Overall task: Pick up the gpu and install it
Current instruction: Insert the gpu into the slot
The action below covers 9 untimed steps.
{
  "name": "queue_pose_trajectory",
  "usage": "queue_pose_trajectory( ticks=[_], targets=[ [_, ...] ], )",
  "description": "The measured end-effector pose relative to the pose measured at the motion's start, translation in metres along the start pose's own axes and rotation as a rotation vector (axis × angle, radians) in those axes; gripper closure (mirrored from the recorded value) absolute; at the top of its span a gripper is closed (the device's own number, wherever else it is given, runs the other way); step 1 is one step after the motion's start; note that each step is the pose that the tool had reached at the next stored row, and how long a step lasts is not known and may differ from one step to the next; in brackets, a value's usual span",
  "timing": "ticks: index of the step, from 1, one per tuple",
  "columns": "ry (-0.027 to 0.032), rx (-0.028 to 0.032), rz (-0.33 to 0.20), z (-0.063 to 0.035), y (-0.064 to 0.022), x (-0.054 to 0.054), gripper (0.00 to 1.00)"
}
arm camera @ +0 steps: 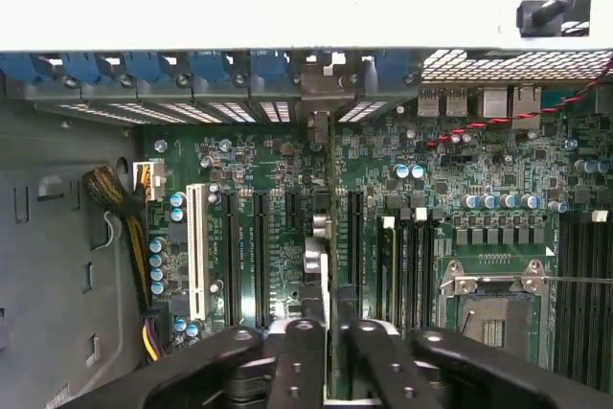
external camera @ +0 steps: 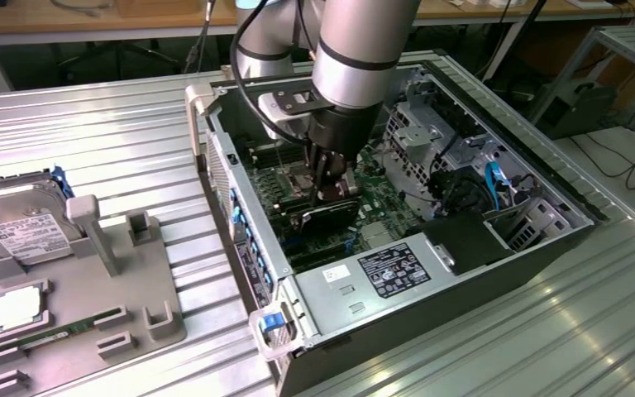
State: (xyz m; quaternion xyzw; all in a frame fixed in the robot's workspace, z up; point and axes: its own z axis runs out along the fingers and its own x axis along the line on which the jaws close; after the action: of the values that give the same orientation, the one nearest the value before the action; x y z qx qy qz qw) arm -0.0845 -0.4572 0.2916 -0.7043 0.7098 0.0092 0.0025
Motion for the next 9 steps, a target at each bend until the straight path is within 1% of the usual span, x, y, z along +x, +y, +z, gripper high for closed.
queue_pose_trajectory(
  ticks=[1,2,9],
  targets=[
    [0.0001,-0.0001,0.000,0.0000,0.0000,0.0000,0.85],
    [0.0000,0.0000,0.000,0.0000,0.0000,0.0000,0.89],
    [0.0000,0.0000,0.000,0.0000,0.0000,0.0000,0.89]
  ],
)
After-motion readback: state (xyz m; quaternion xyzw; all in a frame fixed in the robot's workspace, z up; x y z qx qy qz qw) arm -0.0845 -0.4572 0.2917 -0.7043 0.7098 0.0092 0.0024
